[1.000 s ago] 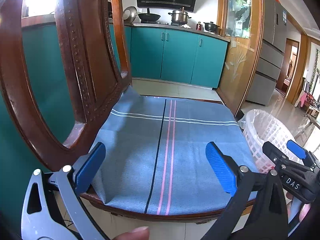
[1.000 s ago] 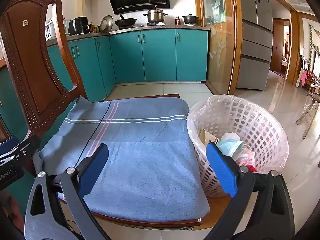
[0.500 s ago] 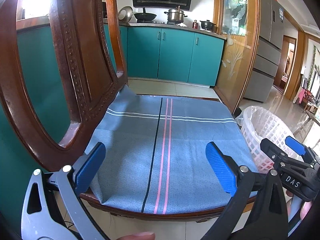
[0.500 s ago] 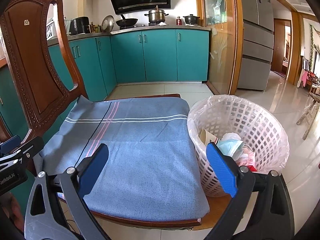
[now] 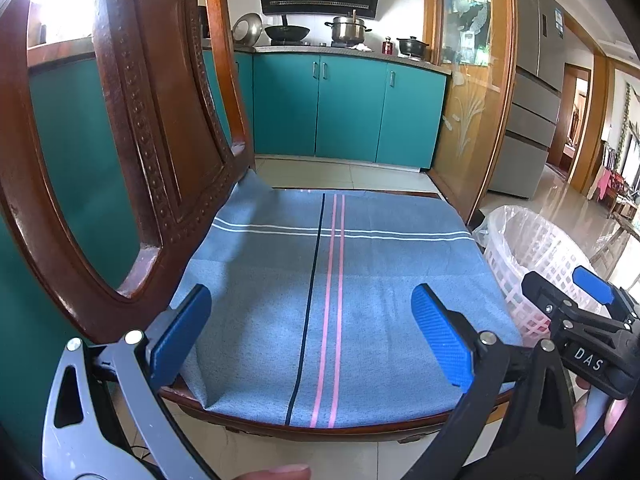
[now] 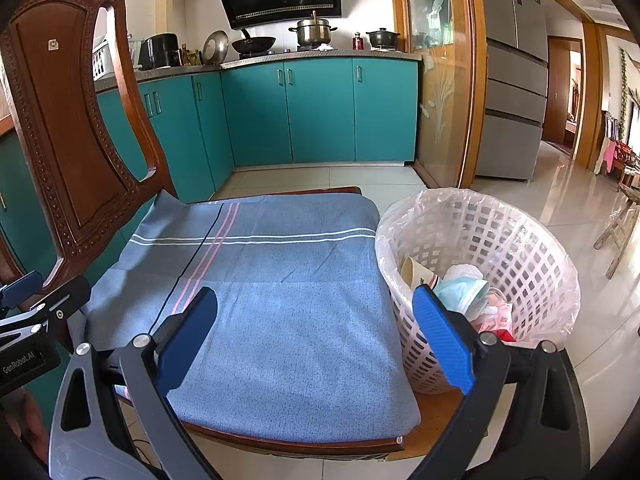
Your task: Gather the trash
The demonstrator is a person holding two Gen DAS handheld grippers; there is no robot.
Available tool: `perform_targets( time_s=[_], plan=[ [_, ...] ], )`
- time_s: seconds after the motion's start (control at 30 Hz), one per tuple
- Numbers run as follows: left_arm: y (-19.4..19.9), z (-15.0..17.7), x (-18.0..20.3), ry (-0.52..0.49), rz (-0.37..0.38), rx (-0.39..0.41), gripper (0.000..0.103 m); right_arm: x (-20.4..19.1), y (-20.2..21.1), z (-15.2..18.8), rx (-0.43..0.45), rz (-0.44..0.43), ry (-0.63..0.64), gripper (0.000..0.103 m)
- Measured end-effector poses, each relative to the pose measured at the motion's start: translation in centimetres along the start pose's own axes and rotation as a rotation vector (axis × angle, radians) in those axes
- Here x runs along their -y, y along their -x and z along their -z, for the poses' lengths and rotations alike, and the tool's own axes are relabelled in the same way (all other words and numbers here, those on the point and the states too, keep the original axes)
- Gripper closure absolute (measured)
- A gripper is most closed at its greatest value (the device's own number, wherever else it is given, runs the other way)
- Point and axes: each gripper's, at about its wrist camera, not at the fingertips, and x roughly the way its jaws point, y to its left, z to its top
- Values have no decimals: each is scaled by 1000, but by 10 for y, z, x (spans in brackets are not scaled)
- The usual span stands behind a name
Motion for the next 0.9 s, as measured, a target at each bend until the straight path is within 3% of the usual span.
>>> perform_targets(
  time_s=[0.9],
  plan=[
    [-2, 1, -3, -2, -1, -12, 3, -2, -4, 5, -6, -2, 5, 7]
  ],
)
